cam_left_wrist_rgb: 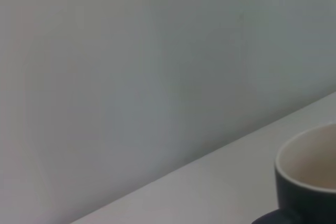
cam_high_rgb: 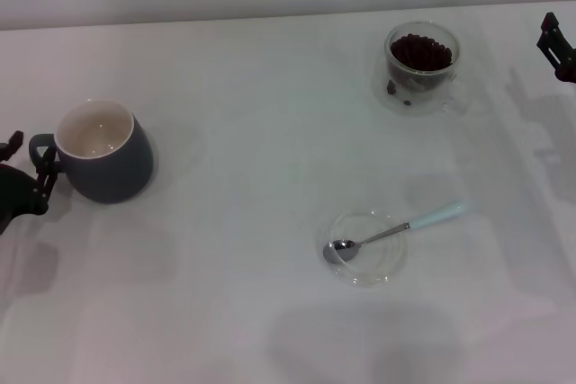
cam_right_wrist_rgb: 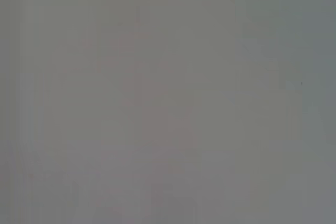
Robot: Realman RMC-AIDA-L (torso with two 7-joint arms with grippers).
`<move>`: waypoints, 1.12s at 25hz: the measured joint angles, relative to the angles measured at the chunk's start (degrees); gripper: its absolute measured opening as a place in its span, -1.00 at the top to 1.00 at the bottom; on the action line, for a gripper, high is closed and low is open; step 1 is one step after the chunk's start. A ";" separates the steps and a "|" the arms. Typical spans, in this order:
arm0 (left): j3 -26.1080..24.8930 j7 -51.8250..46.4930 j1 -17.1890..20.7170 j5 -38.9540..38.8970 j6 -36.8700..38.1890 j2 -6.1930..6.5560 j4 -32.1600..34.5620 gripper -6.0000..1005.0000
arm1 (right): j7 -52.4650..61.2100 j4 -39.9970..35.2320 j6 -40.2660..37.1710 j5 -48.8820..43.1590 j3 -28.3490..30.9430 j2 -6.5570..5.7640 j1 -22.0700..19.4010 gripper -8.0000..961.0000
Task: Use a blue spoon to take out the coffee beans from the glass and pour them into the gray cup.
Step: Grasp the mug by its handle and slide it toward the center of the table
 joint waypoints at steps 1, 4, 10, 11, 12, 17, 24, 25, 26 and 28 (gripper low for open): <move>0.02 0.03 -0.02 -0.01 -0.01 0.01 0.13 -0.20 | 0.00 -0.01 0.00 0.00 0.00 0.00 0.00 -0.77; 0.04 0.05 -0.03 -0.02 -0.04 0.01 0.25 0.09 | 0.00 0.03 0.00 0.00 0.00 0.00 0.05 -0.77; 0.19 0.06 0.10 0.00 0.17 0.01 1.17 0.60 | 0.00 0.05 0.00 -0.01 0.00 0.00 -0.06 -0.77; 0.25 0.07 0.10 0.06 0.28 0.01 1.47 0.69 | 0.00 0.02 0.00 -0.01 0.00 0.00 -0.09 -0.77; 0.30 0.09 0.11 0.15 0.31 0.01 1.82 0.70 | 0.00 -0.02 -0.01 -0.01 0.00 0.00 -0.11 -0.77; 0.40 0.91 0.10 0.71 0.45 -0.12 3.20 0.78 | 0.00 0.03 -0.01 -0.01 0.00 0.00 -0.17 -0.77; 0.46 3.52 0.20 1.00 0.09 -0.19 6.09 0.78 | 0.00 0.17 -0.01 -0.29 -0.05 0.00 0.05 -0.75; 0.54 4.22 0.20 1.34 0.02 -0.24 7.35 0.78 | 0.00 0.18 -0.01 -0.36 -0.07 0.00 0.10 -0.75; 0.58 4.38 0.19 2.52 -0.08 -0.29 8.62 0.78 | 0.00 0.18 0.00 -0.40 -0.09 0.00 0.12 -0.75; 0.59 4.39 0.10 3.63 -0.33 -0.37 9.65 0.79 | 0.00 0.19 0.14 -0.43 -0.10 0.00 0.15 -0.75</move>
